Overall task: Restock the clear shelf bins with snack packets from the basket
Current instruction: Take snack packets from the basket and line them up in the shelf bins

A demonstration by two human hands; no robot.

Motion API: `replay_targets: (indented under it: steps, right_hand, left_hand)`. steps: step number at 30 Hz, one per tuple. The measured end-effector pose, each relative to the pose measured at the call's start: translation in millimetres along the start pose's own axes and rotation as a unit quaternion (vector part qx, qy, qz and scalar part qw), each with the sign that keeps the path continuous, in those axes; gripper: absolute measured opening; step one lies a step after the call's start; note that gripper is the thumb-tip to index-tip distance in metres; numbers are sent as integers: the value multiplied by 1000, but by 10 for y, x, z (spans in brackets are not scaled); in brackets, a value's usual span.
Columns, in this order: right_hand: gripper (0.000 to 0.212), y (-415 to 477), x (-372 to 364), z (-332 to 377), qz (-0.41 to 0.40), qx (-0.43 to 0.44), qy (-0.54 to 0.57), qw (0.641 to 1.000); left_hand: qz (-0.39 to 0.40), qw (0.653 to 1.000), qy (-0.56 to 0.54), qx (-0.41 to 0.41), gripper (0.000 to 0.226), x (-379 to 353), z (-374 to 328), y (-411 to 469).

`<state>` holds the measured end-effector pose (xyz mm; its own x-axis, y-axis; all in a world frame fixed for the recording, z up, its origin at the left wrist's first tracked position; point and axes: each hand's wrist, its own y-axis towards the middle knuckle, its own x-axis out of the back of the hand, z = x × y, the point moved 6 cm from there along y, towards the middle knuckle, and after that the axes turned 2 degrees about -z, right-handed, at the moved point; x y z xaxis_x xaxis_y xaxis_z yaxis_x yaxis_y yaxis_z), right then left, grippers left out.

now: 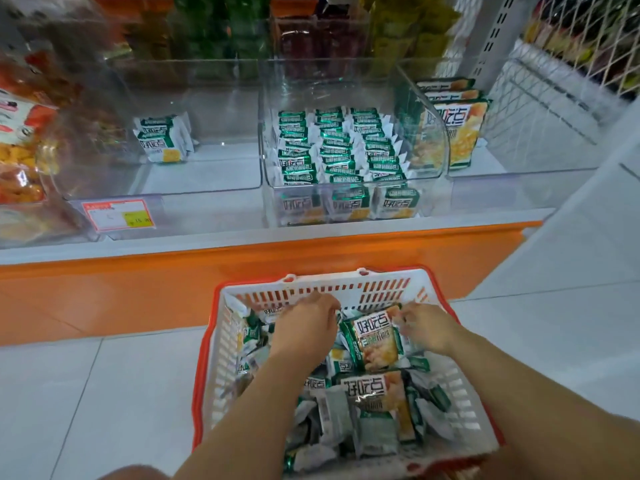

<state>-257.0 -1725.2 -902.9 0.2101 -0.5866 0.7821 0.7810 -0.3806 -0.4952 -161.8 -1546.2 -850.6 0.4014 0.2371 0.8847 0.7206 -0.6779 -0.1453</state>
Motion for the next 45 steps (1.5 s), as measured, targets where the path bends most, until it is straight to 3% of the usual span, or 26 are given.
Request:
replay_targets:
  steps: [2,5,7,10,18,22,28,31,33,36,38,42,45]
  right_hand:
    - [52,-54,-234,-123,82,-44,-45,995]
    - [57,-29,-450,-174,114,-55,-31,991]
    - [58,10,-532,-206,109,-63,-38,991]
    - [80,117,-672,-299,81,-62,-66,993]
    - [92,373,-689,-419,46,-83,-58,994]
    - [69,467,-661,-482,18,-81,-95,992]
    - [52,421,-564,-397,-9,-64,-147,987]
    - [25,371,-411,-239,-15,-41,-110,993]
    - [20,310,-230,-21,-10,-18,-61,998]
    - [22,140,126,496,-12,74,-8,997]
    - [23,-59,350,824,-16,143,24,989]
    - [26,-549,720,1206,-44,238,49,969]
    - [32,-861,912,1282,-65,270,107,955]
  left_hand:
    - [95,993,30,56,35,-303,186,-38]
    - [215,966,67,125,52,-661,515,-150]
    - [254,951,64,162,56,-807,709,-206]
    - [275,944,64,169,56,-953,854,-232]
    - [268,942,56,195,53,-977,857,-160]
    - [267,941,51,202,55,-1014,892,-135]
    - [276,938,62,201,55,-1058,903,-125]
    - [280,938,67,190,55,-1047,883,-134]
    - [260,945,53,190,58,-950,808,-114]
    - [196,969,-7,151,55,-608,488,-15]
    - [129,979,-108,113,45,-292,219,60]
    - [48,947,-304,91,39,341,-124,62]
    - [68,914,-396,56,36,675,-259,-71]
